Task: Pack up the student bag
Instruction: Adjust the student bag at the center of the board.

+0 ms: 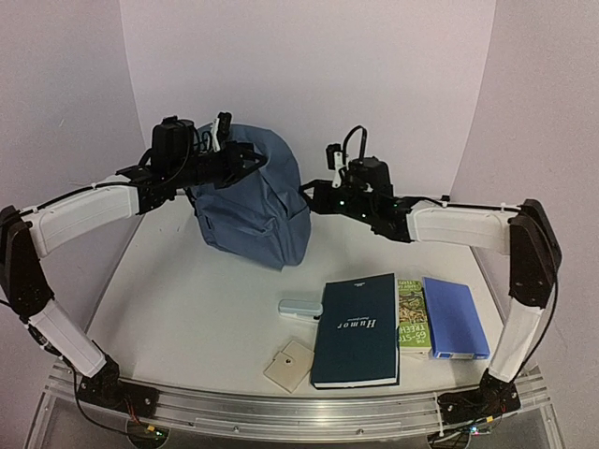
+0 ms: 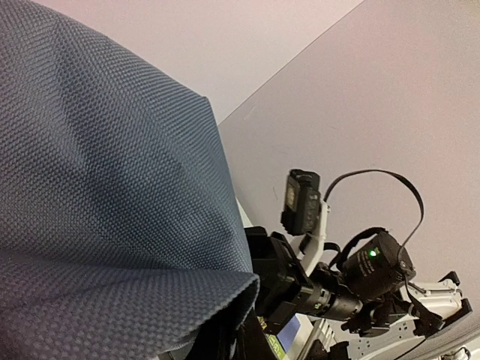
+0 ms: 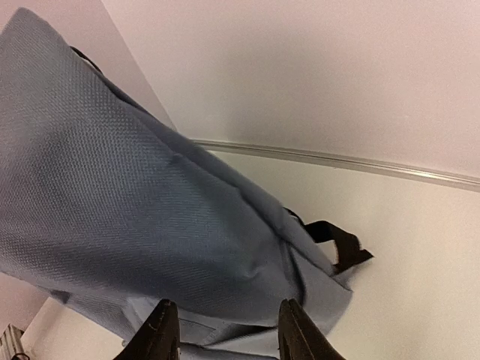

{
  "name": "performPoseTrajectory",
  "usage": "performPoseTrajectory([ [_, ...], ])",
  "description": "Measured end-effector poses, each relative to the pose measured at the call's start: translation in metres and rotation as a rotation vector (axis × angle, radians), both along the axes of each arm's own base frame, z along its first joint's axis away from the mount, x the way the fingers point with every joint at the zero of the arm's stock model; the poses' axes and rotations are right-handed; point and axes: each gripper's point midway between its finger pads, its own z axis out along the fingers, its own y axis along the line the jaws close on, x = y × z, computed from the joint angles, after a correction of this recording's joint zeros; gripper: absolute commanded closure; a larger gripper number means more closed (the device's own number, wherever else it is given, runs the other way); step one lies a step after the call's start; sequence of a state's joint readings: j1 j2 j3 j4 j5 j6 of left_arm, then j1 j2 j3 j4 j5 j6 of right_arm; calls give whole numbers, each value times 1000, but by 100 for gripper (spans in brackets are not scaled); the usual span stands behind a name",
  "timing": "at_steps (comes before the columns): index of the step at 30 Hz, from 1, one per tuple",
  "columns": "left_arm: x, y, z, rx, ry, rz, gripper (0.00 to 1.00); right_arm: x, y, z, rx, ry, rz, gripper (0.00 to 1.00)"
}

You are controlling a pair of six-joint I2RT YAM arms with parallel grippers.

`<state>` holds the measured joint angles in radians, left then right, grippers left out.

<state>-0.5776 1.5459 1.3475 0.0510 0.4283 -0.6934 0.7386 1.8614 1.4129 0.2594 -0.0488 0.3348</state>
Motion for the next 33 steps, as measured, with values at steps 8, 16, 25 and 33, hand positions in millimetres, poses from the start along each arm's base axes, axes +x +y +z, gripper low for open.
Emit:
performPoseTrajectory([
  [8,5,2,8,-30,28,40,100,-59,17,37,2,-98,-60,37],
  [16,6,2,8,-38,41,44,100,-72,53,29,-43,-133,-162,28],
  [25,8,1,6,-32,50,45,67,-38,70,26,-111,-198,-359,68],
  [33,-1,25,-14,131,66,109,5,-26,65,19,-205,-230,-410,100],
])
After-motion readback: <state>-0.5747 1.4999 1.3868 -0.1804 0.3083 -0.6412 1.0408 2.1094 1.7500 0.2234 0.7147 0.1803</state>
